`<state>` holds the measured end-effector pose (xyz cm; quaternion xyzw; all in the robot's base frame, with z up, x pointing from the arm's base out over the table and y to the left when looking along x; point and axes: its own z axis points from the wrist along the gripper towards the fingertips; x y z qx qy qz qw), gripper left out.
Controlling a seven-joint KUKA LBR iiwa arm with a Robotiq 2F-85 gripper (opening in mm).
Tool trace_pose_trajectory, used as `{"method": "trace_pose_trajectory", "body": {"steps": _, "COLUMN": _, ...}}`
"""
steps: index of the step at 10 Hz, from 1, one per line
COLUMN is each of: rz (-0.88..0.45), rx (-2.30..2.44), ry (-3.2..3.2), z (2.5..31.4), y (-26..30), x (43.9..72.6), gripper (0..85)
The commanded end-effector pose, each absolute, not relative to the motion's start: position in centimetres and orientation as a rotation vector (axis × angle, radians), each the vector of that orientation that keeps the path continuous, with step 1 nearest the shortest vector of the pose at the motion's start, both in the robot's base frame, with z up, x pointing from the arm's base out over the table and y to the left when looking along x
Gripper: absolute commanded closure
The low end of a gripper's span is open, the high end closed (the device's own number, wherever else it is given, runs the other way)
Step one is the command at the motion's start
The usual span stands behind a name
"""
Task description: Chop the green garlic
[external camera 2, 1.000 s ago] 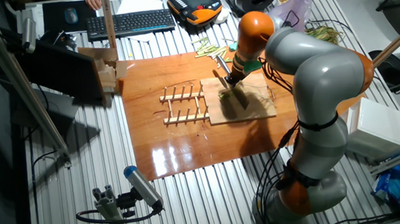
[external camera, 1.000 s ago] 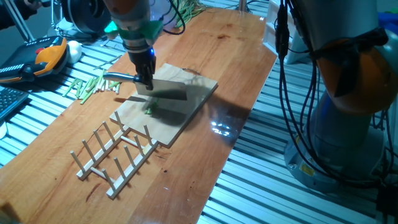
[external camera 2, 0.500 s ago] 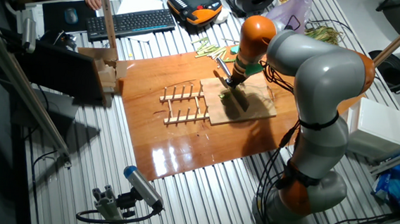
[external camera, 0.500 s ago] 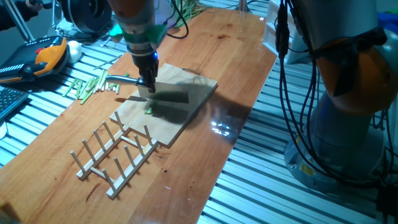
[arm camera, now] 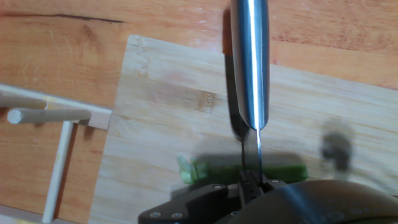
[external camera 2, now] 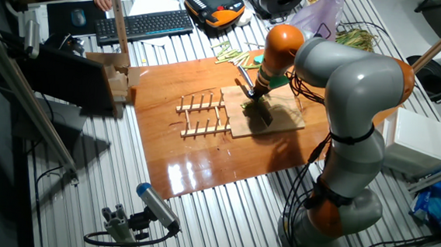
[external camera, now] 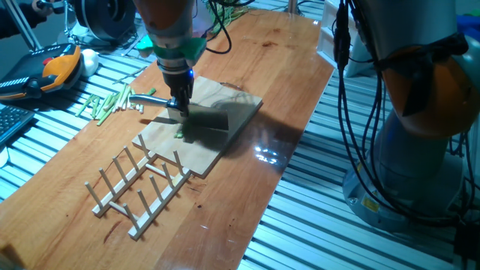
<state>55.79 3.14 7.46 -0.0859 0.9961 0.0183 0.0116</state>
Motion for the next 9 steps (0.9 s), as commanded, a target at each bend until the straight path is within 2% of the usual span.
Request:
{"method": "trace_pose_trajectory", "body": {"steps": 1, "rz": 0.056, "rx": -0.264, "ry": 3.114, "z": 7.8, "y": 3.4, "x": 55.9, "gripper": 85.0}}
{"method": "trace_pose_trajectory", "body": {"steps": 5, "rz": 0.034, "rx": -0.280, "ry": 3.130, "z": 9.4, "y": 2.7, "x": 56.6, "gripper": 85.0}}
{"method": "trace_pose_trajectory", "body": {"steps": 9, "rz": 0.031, "rx": -0.294, "ry": 3.122, "z": 8.9, "y": 2.4, "x": 56.9, "gripper": 85.0}}
